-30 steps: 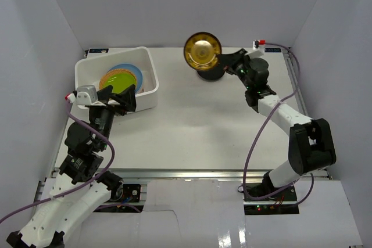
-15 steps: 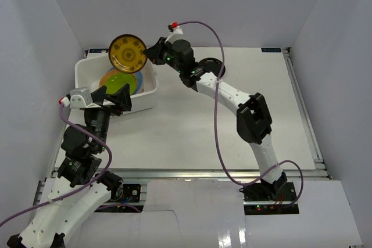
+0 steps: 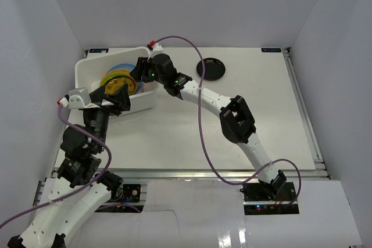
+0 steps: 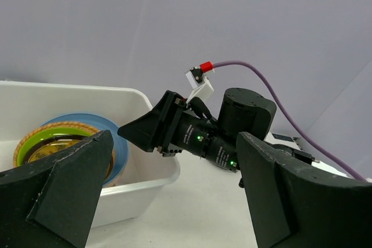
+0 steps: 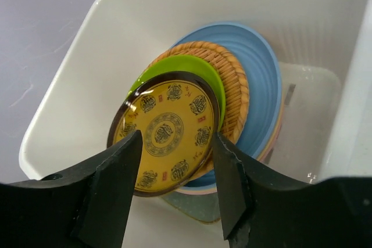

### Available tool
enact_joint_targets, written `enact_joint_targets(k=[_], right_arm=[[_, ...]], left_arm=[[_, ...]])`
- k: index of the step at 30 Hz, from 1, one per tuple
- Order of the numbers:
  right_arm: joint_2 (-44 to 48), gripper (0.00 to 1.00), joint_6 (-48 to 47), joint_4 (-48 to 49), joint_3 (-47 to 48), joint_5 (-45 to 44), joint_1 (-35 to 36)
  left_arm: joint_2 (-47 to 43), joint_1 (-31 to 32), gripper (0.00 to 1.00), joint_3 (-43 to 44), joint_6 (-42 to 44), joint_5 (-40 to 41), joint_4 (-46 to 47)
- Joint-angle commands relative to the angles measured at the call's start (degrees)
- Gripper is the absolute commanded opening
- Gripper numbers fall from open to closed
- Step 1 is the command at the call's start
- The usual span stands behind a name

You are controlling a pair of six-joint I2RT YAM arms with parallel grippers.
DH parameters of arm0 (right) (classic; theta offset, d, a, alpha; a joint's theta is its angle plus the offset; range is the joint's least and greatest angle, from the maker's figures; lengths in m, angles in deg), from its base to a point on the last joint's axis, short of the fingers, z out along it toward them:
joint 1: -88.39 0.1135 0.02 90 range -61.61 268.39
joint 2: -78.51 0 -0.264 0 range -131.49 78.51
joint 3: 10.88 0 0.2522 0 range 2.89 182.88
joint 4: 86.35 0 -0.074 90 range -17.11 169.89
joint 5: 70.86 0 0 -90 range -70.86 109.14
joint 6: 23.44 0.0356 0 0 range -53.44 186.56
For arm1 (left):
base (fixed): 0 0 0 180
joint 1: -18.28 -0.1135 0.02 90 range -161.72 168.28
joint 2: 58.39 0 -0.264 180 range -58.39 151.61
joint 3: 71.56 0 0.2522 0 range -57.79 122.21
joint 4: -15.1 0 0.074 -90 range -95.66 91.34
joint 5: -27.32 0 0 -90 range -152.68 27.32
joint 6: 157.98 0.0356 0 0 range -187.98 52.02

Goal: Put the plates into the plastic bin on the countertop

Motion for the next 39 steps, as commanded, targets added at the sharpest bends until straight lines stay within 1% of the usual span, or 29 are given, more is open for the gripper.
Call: enact_joint_targets(k=[1, 5, 6, 8, 9, 10, 12, 13, 14, 15, 16, 18, 20, 21, 23, 27, 29, 32, 35, 36, 38, 39], right_arm=[[5.56, 0.58, -3.24, 2.72, 0.42, -1.95, -0.32], [12.5, 0.5, -5.0, 5.97, -5.72, -2.91, -1.63], [16.17, 0.46, -4.74, 7.02, -10.52, -3.09, -2.33], [20.23, 0.43, -2.65, 12.02, -17.3, -3.01, -5.84], [23.56, 0.42, -1.94, 14.04, -24.73, -3.18, -7.42], [24.81, 0.42, -0.54, 16.85, -28.2, -4.92, -10.83], [26.83, 0.44, 1.31, 17.93, -34.01, -8.09, -14.27], [27.02, 0.45, 2.71, 18.1, -38.73, -9.23, -18.03], [27.11, 0.47, 5.69, 18.8, -41.04, -8.98, -20.07], [27.11, 0.5, 7.02, 19.59, -43.24, -9.07, -23.4], [27.02, 0.51, 8.17, 20.21, -46.92, -9.42, -24.82], [25.98, 0.54, 9.84, 21.79, -49.32, -9.77, -28.59], [24.65, 0.56, 11.25, 21.88, -51.08, -9.07, -30.89], [23.26, 0.6, 12.91, 21.97, -51.35, -8.29, -33.08], [21.41, 0.61, 14.85, 22.76, -51.7, -5.74, -35.02], [13.86, 0.62, 18.98, 23.38, -49.16, -0.12, -37.84], [11.21, 0.61, 20.21, 22.94, -47.23, 0.16, -37.93], [5.86, 0.52, 23.19, 21.27, -42.66, 0.42, -38.02], [3.21, 0.45, 26.36, 21.62, -40.9, 0.6, -38.02], [1.72, 0.33, 27.07, 21.8, -40.37, 0.6, -38.11], [1.18, 0.19, 28.39, 23.54, -40.18, 2.43, -38.2], [1.62, 0.1, 29.61, 24.6, -40.8, 2.79, -38.63]], left_arm=[[0.68, -0.82, 0.98, -0.09, -0.49, -1.13, -0.2], [0.85, -0.99, 0.98, -0.43, -0.5, -1.05, 0.06], [0.94, -0.99, 0.98, -0.35, -0.5, -0.96, -0.02], [0.68, -0.99, 0.98, -0.26, -0.58, -1.66, -0.11], [0.59, -0.99, 0.98, -0.43, -0.58, -1.75, 0.06], [0.77, -0.99, 0.98, -0.52, -0.41, -1.57, 0.33], [1.03, -0.99, 0.98, -0.26, -0.41, -2.09, 0.15], [1.03, -0.99, 0.98, -0.09, -0.5, -2.71, -0.11], [1.03, -0.99, 0.98, 0.0, -0.76, -3.5, -0.29], [1.03, -1.08, 0.98, -0.17, -0.76, -4.11, -0.03], [1.21, -1.08, 0.98, -0.26, -0.59, -4.99, 0.32], [1.91, -1.08, 0.98, -0.09, -0.41, -5.35, 0.15], [2.17, -0.99, 0.98, 0.27, -0.41, -6.49, -0.29], [2.09, -0.99, 0.98, 0.18, -0.5, -6.75, -0.11], [2.35, -0.99, 0.98, -0.17, -0.24, -6.67, 0.24], [2.79, -0.99, 0.98, 0.18, -0.23, -7.55, -0.11], [3.14, -0.99, 0.98, -0.08, -0.06, -7.29, 0.15], [3.76, -0.99, 0.98, 0.36, 0.03, -7.37, -0.29], [3.93, -0.99, 0.98, 0.0, 0.29, -7.2, 0.15], [4.19, -0.99, 0.98, 0.09, 0.47, -7.37, 0.07], [4.46, -0.99, 0.98, 0.27, 0.38, -7.99, -0.02], [4.46, -1.08, 0.98, 0.09, 0.38, -7.99, 0.06]])
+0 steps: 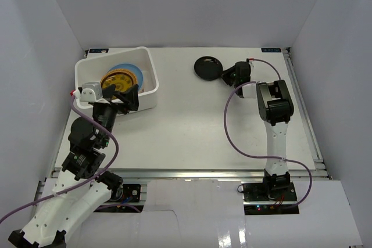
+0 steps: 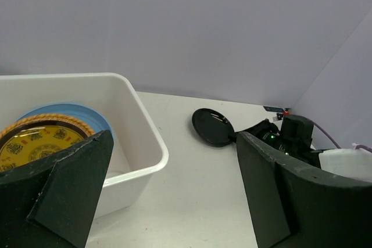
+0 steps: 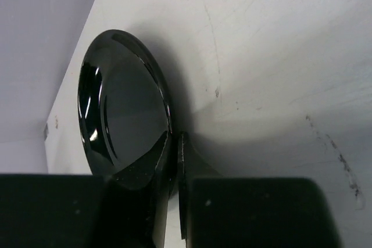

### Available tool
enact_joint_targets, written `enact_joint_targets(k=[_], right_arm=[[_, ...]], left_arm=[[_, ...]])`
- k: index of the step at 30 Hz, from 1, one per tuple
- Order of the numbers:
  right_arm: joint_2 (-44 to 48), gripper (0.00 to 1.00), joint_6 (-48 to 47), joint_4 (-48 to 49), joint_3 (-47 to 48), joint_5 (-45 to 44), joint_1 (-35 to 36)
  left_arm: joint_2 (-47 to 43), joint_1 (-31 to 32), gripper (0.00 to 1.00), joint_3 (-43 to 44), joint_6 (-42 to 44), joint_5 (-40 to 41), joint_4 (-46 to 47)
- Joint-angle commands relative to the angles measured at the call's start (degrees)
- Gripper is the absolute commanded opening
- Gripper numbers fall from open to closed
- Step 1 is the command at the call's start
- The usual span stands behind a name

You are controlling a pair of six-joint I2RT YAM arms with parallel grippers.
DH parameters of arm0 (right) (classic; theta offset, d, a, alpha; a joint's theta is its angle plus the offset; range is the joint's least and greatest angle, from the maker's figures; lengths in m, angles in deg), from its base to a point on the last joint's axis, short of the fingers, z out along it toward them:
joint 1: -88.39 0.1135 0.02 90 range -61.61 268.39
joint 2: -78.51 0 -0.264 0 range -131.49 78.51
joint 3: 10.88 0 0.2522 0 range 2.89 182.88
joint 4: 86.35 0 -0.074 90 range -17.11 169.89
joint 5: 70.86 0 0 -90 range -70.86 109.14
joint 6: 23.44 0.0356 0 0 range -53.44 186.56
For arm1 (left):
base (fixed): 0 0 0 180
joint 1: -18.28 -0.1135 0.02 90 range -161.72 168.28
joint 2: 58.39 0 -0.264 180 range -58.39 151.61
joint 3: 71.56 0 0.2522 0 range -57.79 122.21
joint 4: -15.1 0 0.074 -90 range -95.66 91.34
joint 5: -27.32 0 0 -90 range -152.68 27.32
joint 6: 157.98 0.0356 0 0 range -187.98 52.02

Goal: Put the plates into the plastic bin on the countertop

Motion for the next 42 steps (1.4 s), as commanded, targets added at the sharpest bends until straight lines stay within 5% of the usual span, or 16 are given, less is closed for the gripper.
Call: enact_joint_targets(k=[1, 9, 15, 27, 35, 38, 41, 42], right_arm=[[-0.83, 0.08, 4.77, 2.29, -1.95, 2.55, -0.6], [19.46, 0.08, 2.06, 18.55, -15.94, 8.96, -0.35], [30.2, 0.08, -6.9, 14.36, -14.91, 7.48, 8.16], [10.44, 0.08, -19.57, -10.35, 29.8, 2.21, 27.68], [-2.57, 0.09, -21.59, -15.79, 43.53, -1.74, 36.39], [-5.83, 0.21, -22.91, -17.91, 48.64, -2.63, 37.8], [-5.4, 0.51, -24.49, -18.35, 47.26, -2.97, 38.42], [-4.96, 0.54, -24.84, -18.18, 46.37, -3.33, 38.42]], left_arm=[[0.57, -0.32, 0.98, 0.09, 0.6, -0.93, 0.24], [0.31, -0.84, 0.98, 0.53, -0.1, -3.2, -0.02], [0.13, -1.54, 0.98, 0.53, -0.72, -4.88, -0.02], [-4.61, -2.51, 0.98, -1.05, -0.37, -4.79, 2.09], [-4.44, -2.95, 0.98, -1.14, -0.45, -5.93, 2.09], [-4.09, -3.04, 0.98, -1.05, -0.19, -5.32, 2.09], [-4.35, -3.21, 0.98, -0.96, -0.37, -5.76, 2.08], [-4.35, -3.3, 0.98, -1.05, -0.37, -5.58, 2.09]])
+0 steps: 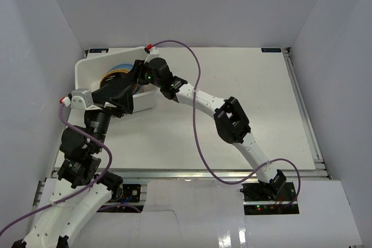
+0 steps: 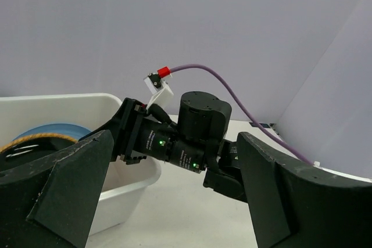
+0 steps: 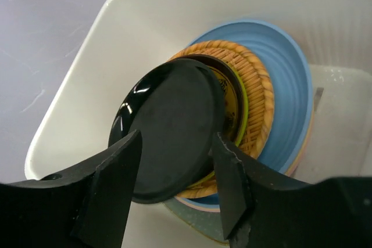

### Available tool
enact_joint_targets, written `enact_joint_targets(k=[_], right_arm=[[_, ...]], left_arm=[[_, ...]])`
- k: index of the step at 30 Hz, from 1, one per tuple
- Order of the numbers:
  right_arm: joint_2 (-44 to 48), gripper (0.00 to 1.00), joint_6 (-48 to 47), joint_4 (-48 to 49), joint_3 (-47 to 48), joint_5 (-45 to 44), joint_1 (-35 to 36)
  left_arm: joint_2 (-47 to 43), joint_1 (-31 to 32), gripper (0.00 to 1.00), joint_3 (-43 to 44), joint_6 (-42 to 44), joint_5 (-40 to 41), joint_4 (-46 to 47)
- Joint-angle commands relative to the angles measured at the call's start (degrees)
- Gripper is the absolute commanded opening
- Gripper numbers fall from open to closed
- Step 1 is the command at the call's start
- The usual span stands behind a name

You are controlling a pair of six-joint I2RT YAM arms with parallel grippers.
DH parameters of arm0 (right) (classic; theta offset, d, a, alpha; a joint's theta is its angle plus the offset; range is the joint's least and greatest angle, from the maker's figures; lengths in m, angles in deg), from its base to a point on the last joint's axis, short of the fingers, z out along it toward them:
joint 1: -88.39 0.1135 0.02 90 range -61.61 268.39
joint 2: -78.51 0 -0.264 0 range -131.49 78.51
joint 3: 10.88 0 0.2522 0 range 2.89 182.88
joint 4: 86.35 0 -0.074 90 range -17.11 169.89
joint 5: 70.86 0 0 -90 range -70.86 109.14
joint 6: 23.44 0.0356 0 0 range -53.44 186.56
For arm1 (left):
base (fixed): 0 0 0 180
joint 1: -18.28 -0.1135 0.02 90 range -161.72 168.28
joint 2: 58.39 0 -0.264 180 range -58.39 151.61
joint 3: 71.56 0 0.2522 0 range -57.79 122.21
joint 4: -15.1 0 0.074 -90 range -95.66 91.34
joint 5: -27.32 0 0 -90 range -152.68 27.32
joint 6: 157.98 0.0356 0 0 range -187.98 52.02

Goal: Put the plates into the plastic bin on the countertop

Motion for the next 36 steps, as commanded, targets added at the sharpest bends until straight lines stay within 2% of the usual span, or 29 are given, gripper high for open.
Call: enact_joint_targets(k=[1, 3, 11, 13, 14, 15, 17, 18, 19, 22, 29, 31, 32, 36], right_arm=[[4.07, 0.59, -3.23, 2.67, 1.47, -2.8, -0.53], [5.74, 0.62, -3.93, 3.29, -1.08, -3.33, -0.53], [18.57, 0.62, -7.27, 7.86, -10.91, -1.75, -0.62], [24.19, 0.73, -8.67, 8.91, -17.15, -1.4, -1.41], [26.12, 0.82, -9.03, 9.01, -19.78, -1.49, -1.85], [31.1, 0.92, -9.12, 9.09, -26.42, -1.75, -2.37], [37.18, 0.9, -9.64, 11.36, -35.23, -3.06, -4.13], [43.83, 0.9, -10.25, 12.95, -40.15, -3.59, -4.83], [47.37, 0.9, -10.52, 14.53, -49.94, -4.21, -6.4], [61.08, 0.9, -12.97, 17.44, -65.79, -7.54, -8.88], [90.77, 0.9, -21.07, 6.82, -83.85, -19.67, -9.5], [96.95, 0.9, -21.6, 3.4, -86.85, -24.31, -9.5], [103.07, 0.9, -22.12, 2.77, -90.08, -25.04, -9.5], [115.94, 0.9, -24.67, 2.59, -98.18, -31.27, -9.5]], left_arm=[[0.5, -0.59, 0.98, -0.39, 0.09, -0.62, 0.58], [0.94, -0.77, 0.98, -0.22, 0.36, -0.44, 0.49], [1.91, -1.65, 0.98, -0.04, 0.53, 1.75, 0.22], [2.26, -1.82, 0.98, 0.04, 0.45, 2.89, 0.14], [2.61, -1.82, 0.98, 0.3, 0.36, 3.07, -0.04], [2.87, -1.74, 0.98, 0.48, 0.36, 2.98, -0.3], [2.96, -1.82, 0.98, 0.92, -0.6, 2.2, -0.39], [3.05, -1.82, 0.98, 1.18, -0.96, 1.5, -0.3], [3.14, -1.82, 0.98, 1.53, -1.31, -0.16, -0.39], [4.1, -1.74, 0.98, 2.5, -3.15, -4.03, -0.91], [8.5, -1.74, 0.98, 4.79, -8.43, -13.36, -7.5], [8.06, -1.74, 0.98, 4.27, -9.57, -13.19, -9.17], [7.54, -1.74, 0.98, 3.74, -9.57, -13.45, -9.35], [4.64, -1.74, 0.98, 1.45, -9.57, -13.54, -10.41]])
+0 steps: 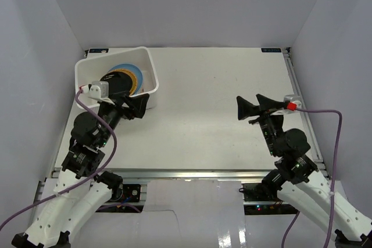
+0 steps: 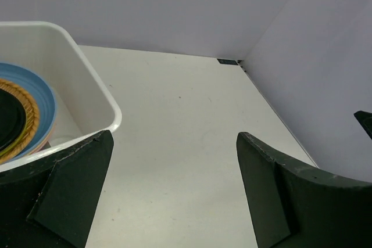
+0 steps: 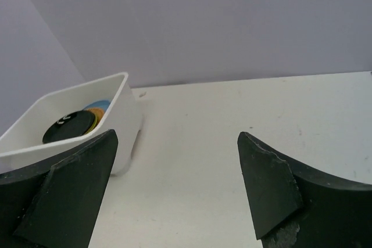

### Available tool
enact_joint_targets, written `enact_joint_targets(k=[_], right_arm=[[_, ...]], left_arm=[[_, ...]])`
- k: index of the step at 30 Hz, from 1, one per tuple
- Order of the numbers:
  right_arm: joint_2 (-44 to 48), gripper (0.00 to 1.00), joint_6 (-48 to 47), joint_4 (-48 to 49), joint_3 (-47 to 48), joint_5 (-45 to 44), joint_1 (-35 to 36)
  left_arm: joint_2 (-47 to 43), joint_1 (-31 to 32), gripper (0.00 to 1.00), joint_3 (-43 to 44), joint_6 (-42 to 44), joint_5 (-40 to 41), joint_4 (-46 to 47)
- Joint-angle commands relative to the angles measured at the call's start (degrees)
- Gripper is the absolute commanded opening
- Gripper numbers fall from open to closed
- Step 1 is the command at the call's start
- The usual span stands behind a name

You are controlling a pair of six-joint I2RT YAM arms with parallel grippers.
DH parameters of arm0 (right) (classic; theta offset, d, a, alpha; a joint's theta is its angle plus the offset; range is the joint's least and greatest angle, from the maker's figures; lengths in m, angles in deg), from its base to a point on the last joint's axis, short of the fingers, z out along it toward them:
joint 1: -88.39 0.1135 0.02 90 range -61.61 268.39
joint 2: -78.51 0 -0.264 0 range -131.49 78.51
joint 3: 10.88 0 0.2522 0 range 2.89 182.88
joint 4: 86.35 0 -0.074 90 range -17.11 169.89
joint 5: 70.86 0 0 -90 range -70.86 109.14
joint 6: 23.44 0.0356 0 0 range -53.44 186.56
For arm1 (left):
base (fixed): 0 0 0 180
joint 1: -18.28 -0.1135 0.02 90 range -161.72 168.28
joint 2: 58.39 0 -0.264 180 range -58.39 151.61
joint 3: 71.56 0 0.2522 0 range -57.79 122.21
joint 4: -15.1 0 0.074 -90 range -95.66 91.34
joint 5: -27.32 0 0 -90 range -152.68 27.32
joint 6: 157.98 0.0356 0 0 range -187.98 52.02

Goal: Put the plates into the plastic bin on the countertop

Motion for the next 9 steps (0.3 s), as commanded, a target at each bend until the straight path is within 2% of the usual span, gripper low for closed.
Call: enact_joint_targets(k=[1, 4, 9], right_arm=[[6.89, 0.9, -3.6, -1.98, -5.37, -10.16, 0.14], [11.65, 0.9, -3.52, -1.89, -8.98, -12.19, 0.06], [10.34, 0.9, -3.6, -1.89, -7.5, -12.47, 0.06]], left_arm=[[-2.58, -0.29, 0.98, -1.0, -1.12, -1.96, -3.19], [-3.28, -0.29, 0.98, -0.91, -1.29, -1.6, -5.13], [-2.32, -0.29, 0.98, -0.04, -1.56, -1.95, -5.31]])
